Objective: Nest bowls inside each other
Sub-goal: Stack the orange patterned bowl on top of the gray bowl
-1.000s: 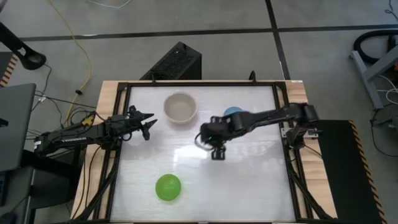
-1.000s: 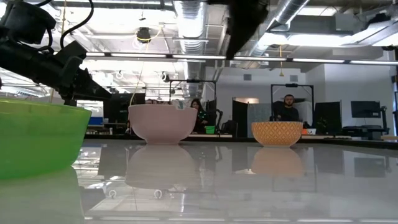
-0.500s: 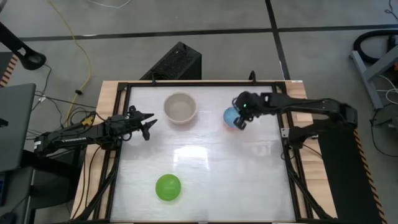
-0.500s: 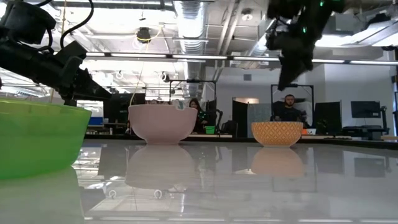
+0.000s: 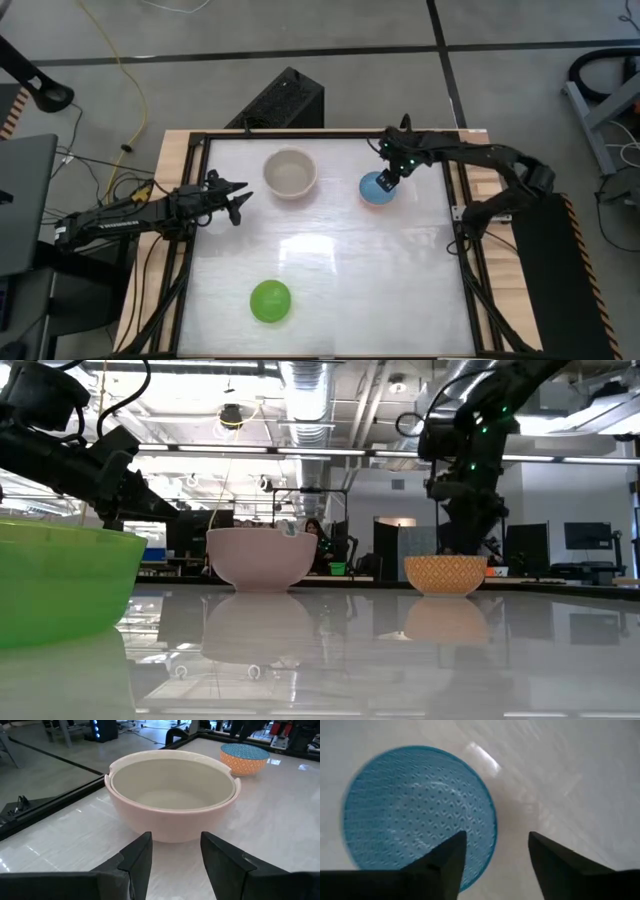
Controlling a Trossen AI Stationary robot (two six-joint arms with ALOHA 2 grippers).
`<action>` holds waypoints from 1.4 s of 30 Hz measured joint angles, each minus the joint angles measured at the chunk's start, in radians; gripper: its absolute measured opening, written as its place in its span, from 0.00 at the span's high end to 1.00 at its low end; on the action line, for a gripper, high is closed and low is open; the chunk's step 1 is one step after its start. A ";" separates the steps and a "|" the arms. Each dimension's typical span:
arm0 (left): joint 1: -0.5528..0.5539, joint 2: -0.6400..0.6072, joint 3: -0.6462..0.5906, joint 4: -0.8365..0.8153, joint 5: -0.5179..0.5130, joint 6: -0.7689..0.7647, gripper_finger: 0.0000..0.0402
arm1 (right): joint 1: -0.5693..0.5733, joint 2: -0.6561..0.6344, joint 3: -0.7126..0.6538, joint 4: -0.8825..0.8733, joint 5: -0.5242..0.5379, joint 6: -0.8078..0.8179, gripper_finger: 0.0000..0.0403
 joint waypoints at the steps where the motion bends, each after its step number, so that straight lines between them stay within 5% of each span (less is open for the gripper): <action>1: 0.000 0.000 0.000 0.000 0.000 0.000 0.61 | -0.001 0.012 0.000 0.002 0.001 -0.003 0.39; 15: 0.000 0.000 0.000 0.000 0.000 0.000 0.61 | 0.010 0.144 0.000 0.035 0.001 -0.008 0.40; 19: 0.000 0.000 0.000 0.000 0.000 0.000 0.61 | 0.010 0.171 0.000 0.035 0.001 -0.024 0.56; 25: 0.000 0.000 0.000 0.000 0.000 0.000 0.61 | 0.007 0.167 0.006 0.043 -0.019 -0.049 0.94; 42: 0.000 0.000 0.000 0.000 0.000 0.000 0.61 | 0.068 0.067 0.256 -0.155 0.001 0.006 0.96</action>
